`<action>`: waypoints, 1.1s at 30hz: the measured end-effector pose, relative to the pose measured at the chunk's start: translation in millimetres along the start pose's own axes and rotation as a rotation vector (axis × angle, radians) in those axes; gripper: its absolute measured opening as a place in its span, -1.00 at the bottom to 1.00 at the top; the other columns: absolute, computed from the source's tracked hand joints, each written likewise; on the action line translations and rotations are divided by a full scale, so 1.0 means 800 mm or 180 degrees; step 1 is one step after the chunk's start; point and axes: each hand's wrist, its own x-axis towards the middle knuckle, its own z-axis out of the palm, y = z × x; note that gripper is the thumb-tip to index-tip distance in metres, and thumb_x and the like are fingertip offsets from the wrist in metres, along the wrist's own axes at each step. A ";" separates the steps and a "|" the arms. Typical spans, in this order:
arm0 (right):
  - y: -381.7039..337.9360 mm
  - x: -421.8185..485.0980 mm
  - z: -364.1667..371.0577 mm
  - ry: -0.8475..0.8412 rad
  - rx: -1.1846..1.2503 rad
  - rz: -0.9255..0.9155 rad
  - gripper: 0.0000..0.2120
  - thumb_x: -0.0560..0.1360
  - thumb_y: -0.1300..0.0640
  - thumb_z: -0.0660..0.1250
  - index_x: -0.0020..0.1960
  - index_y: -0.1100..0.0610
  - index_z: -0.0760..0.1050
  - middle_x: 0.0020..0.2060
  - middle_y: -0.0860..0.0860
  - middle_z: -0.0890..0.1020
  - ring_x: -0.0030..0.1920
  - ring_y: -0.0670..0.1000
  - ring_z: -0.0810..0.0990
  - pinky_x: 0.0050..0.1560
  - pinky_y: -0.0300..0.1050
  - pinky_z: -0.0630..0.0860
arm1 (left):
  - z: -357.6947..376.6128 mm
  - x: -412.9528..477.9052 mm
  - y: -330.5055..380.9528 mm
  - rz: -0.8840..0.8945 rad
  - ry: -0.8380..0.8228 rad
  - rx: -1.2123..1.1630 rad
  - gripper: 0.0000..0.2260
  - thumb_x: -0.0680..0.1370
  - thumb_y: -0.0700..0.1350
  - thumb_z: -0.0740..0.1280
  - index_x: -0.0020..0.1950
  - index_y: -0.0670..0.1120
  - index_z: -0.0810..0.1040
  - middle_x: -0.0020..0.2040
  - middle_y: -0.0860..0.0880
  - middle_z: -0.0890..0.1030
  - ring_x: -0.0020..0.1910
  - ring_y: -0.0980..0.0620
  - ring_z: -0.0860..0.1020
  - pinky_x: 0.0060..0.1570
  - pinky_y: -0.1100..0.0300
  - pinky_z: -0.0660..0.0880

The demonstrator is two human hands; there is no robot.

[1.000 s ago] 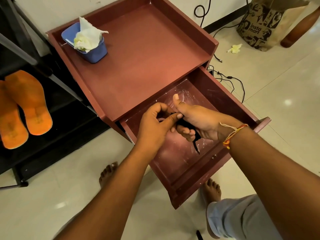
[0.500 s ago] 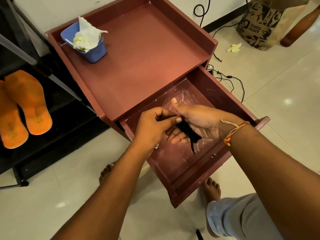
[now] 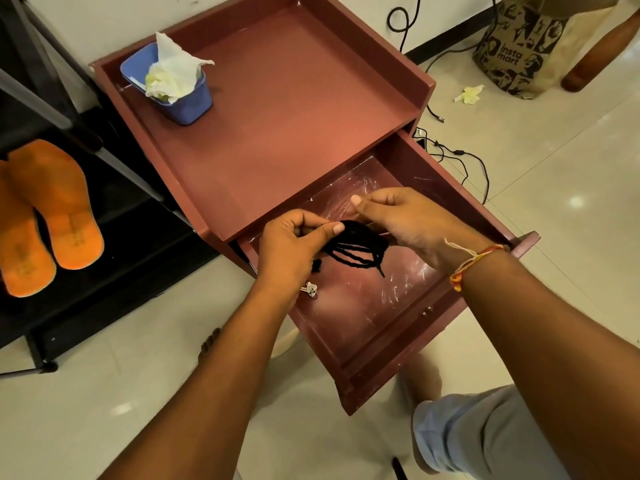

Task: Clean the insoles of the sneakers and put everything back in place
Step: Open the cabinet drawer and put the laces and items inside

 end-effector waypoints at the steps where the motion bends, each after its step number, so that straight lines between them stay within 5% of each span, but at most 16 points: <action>1: 0.001 0.000 0.000 -0.0164 -0.0065 -0.0169 -0.70 0.56 -0.12 0.34 0.07 0.07 0.67 -0.06 0.06 0.73 0.03 0.09 0.71 0.19 0.14 0.60 | 0.000 0.000 -0.001 -0.0061 0.0052 -0.0065 -0.90 0.44 -0.16 0.54 -0.16 -0.13 0.65 -0.16 -0.17 0.71 -0.11 -0.19 0.70 -0.10 -0.22 0.66; 5: -0.003 -0.006 0.008 -0.0764 -0.0899 -0.0723 -0.57 0.47 -0.11 0.44 0.31 -0.09 0.57 0.11 -0.14 0.69 0.13 -0.16 0.63 0.20 -0.19 0.52 | 0.003 0.004 -0.007 -0.0293 0.0320 -0.0333 -0.92 0.47 -0.19 0.52 -0.15 -0.13 0.64 -0.16 -0.14 0.72 -0.14 -0.11 0.71 -0.09 -0.01 0.68; 8: 0.001 -0.008 0.017 -0.0519 -0.1991 -0.0884 -0.39 0.44 -0.06 0.51 0.44 -0.09 0.42 0.14 -0.13 0.64 0.03 -0.17 0.57 0.01 -0.34 0.50 | 0.006 0.007 -0.009 -0.0492 0.0460 -0.0640 -0.91 0.48 -0.21 0.52 -0.17 -0.14 0.63 -0.16 -0.13 0.70 -0.15 -0.08 0.71 -0.09 0.04 0.67; 13: 0.012 -0.005 0.021 -0.0180 -0.2609 -0.1034 -0.69 0.51 -0.04 0.44 0.23 0.00 0.57 -0.11 -0.04 0.66 -0.12 -0.04 0.60 -0.21 -0.18 0.48 | 0.012 0.011 -0.011 -0.0870 0.0603 -0.1084 -0.86 0.46 -0.19 0.53 -0.18 -0.17 0.60 -0.06 -0.23 0.69 -0.04 -0.22 0.71 0.03 -0.14 0.64; 18: 0.021 0.001 0.020 -0.0228 -0.2813 -0.0844 -0.87 0.57 0.08 0.28 0.08 0.03 0.56 -0.25 -0.01 0.60 -0.28 -0.03 0.54 -0.33 -0.10 0.44 | 0.021 0.014 -0.009 -0.0941 0.0662 -0.1179 -0.86 0.48 -0.21 0.51 -0.21 -0.17 0.58 -0.14 -0.14 0.68 -0.16 -0.03 0.71 -0.14 0.16 0.66; 21: 0.017 0.002 0.011 -0.0357 -0.2763 -0.0688 -0.86 0.63 0.10 0.21 0.07 0.07 0.54 -0.25 0.03 0.58 -0.32 -0.03 0.49 -0.38 -0.14 0.34 | 0.024 0.015 -0.009 -0.0945 0.0698 -0.1195 -0.87 0.48 -0.22 0.51 -0.19 -0.19 0.59 -0.13 -0.13 0.68 -0.17 0.01 0.72 -0.17 0.19 0.65; 26: 0.028 0.016 -0.004 -0.0346 -0.2519 -0.0303 -0.81 0.66 0.05 0.19 0.11 0.11 0.54 -0.15 0.06 0.66 -0.23 0.03 0.59 -0.21 -0.02 0.54 | 0.035 0.020 -0.018 -0.1117 0.0648 -0.1179 -0.89 0.52 -0.21 0.48 -0.05 -0.22 0.61 0.04 -0.21 0.67 -0.01 -0.06 0.71 -0.15 0.22 0.65; 33: 0.098 0.104 -0.060 0.0918 -0.2697 0.0370 -0.71 0.61 0.12 0.28 0.23 0.30 0.52 0.05 0.25 0.59 -0.02 0.24 0.60 -0.07 -0.02 0.52 | 0.042 0.027 -0.034 -0.1073 0.0530 -0.0686 -0.83 0.56 -0.08 0.44 0.08 -0.12 0.57 0.07 -0.14 0.67 0.02 0.04 0.69 -0.02 0.23 0.62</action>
